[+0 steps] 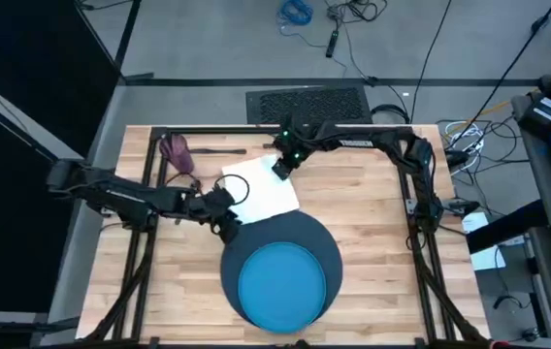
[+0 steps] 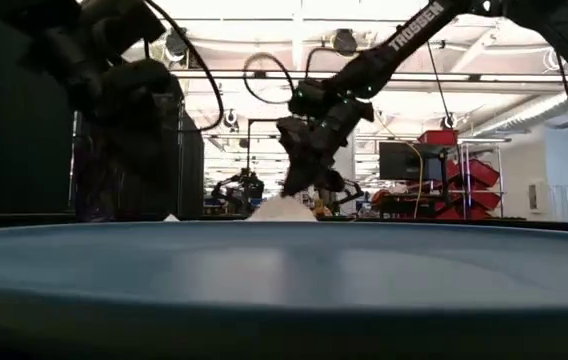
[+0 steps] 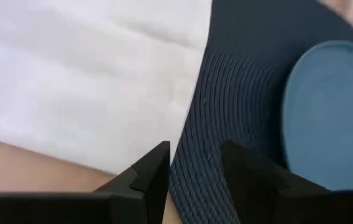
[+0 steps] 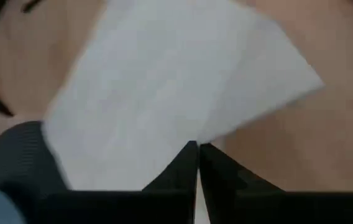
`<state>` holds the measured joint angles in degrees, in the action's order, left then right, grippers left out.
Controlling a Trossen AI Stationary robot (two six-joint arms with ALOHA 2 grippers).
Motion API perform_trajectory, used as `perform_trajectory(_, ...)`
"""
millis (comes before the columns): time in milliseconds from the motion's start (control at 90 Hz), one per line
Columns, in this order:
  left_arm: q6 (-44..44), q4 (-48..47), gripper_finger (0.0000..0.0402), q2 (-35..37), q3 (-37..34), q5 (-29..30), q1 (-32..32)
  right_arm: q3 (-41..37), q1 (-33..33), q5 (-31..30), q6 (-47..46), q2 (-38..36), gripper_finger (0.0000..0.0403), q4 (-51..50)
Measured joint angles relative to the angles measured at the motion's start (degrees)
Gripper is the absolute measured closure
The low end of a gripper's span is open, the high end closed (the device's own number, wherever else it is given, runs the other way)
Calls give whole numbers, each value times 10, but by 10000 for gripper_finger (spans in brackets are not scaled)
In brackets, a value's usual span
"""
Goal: Set table place
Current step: Fold the white table napkin
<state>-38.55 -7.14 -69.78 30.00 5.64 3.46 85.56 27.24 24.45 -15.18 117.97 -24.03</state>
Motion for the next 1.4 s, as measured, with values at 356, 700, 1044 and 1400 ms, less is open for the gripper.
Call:
perform_trajectory(356,1,-30,272,64,0,29,0,0,-55,-1,-47,0,403,117)
perform_trajectory(700,0,-29,272,73,0,29,0,1,-73,-5,-110,1,403,232)
perform_trajectory(1044,1,-28,272,73,0,29,0,1,-78,-1,-143,57,403,286)
perform_trajectory(1400,15,-29,272,73,1,29,0,34,-86,-4,-172,97,403,351)
